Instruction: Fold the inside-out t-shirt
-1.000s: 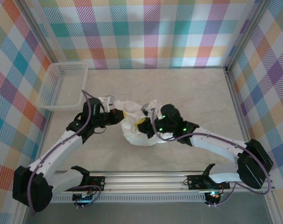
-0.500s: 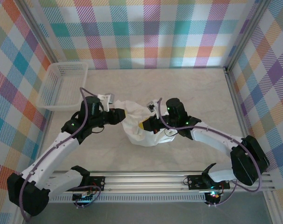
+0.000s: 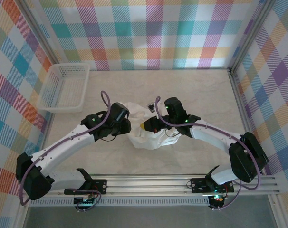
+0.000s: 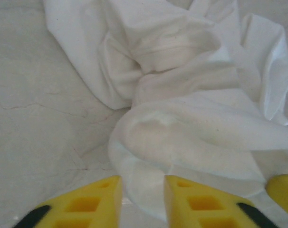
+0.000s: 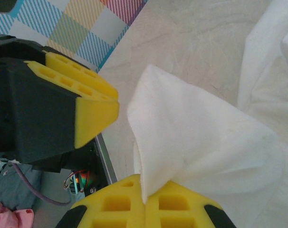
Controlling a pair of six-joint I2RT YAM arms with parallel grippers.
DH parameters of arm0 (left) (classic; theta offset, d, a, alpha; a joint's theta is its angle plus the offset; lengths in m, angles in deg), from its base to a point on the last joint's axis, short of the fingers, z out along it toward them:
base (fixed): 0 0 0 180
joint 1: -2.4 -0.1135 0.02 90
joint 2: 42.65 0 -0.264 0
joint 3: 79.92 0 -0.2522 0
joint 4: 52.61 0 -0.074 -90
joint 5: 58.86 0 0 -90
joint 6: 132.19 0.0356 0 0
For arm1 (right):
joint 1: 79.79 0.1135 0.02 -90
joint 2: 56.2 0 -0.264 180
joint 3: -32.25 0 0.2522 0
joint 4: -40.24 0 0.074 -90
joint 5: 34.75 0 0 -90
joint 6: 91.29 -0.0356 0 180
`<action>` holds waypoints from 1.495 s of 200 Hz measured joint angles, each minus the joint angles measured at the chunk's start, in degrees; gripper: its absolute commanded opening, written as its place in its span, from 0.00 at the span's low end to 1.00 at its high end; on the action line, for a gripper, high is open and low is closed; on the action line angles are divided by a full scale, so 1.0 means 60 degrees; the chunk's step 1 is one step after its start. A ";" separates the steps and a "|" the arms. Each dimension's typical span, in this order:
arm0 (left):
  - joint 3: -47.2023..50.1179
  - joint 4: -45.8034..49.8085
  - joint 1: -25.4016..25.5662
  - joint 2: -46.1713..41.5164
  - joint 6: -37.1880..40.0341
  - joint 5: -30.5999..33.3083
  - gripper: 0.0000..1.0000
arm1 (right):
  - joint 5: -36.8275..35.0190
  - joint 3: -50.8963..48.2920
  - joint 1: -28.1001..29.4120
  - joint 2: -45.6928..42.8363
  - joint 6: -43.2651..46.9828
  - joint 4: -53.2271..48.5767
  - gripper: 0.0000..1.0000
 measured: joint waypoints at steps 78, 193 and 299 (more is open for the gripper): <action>0.0000 -0.0506 -0.0015 0.1038 -0.0149 -0.0142 0.00 | -0.0073 0.0091 0.0000 0.0098 -0.0149 -0.0142 0.01; 0.0630 -0.2000 -0.1045 -0.1279 -0.0219 -0.2044 0.00 | -0.2524 0.0266 -0.0962 0.0550 0.0503 -0.2670 0.14; 0.1045 -0.2863 -0.1042 -0.1140 -0.0175 -0.3118 0.00 | -0.2080 0.0215 -0.0557 0.0226 0.0896 -0.1563 0.55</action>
